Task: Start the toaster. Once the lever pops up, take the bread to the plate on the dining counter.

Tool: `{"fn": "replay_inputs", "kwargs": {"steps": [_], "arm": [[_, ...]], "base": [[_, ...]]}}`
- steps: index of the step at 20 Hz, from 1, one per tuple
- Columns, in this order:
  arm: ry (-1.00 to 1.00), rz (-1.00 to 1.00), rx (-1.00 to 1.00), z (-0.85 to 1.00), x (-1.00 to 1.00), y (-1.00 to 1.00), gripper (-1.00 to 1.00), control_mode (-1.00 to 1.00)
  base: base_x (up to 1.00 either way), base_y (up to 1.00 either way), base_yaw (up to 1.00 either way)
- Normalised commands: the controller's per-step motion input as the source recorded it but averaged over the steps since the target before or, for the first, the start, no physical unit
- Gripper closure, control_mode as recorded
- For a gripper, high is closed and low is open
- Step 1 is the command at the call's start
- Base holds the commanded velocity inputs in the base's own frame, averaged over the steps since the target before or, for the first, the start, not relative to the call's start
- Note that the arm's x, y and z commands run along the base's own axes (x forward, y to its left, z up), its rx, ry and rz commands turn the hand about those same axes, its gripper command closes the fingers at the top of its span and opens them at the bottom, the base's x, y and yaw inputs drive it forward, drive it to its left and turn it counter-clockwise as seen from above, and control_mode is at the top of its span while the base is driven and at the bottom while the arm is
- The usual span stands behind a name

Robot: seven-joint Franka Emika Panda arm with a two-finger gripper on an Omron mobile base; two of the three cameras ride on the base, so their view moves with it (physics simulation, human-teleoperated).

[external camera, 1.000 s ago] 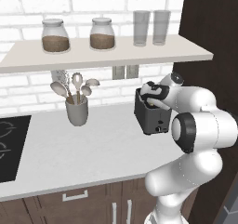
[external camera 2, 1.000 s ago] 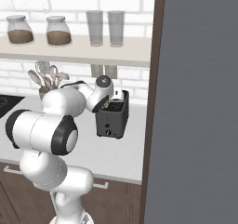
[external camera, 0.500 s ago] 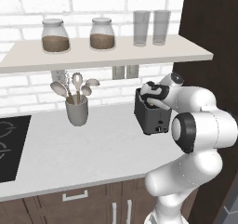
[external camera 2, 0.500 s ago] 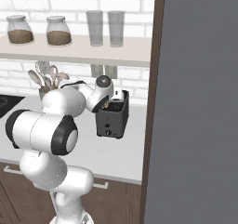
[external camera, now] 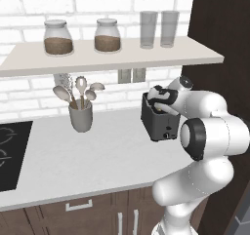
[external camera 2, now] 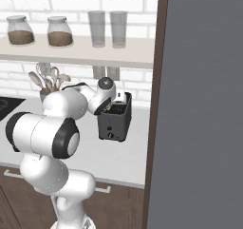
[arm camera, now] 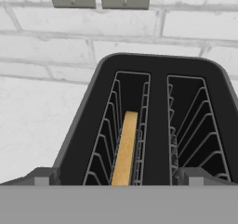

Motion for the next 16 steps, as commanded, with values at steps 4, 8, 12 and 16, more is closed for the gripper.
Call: {"fn": "replay_inputs", "kwargs": {"steps": [4, 8, 12, 16], "arm": [[0.00, 0.00, 0.00, 0.00, 0.00, 0.00, -1.00, -1.00], [0.00, 0.00, 0.00, 0.00, 0.00, 0.00, -1.00, -1.00], [0.00, 0.00, 0.00, 0.00, 0.00, 0.00, -1.00, -1.00], [0.00, 0.00, 0.00, 0.00, 0.00, 0.00, -1.00, -1.00]], "base": [[0.00, 0.00, 0.00], [0.00, 0.00, 0.00], [0.00, 0.00, 0.00], [0.00, 0.00, 0.00]]}}
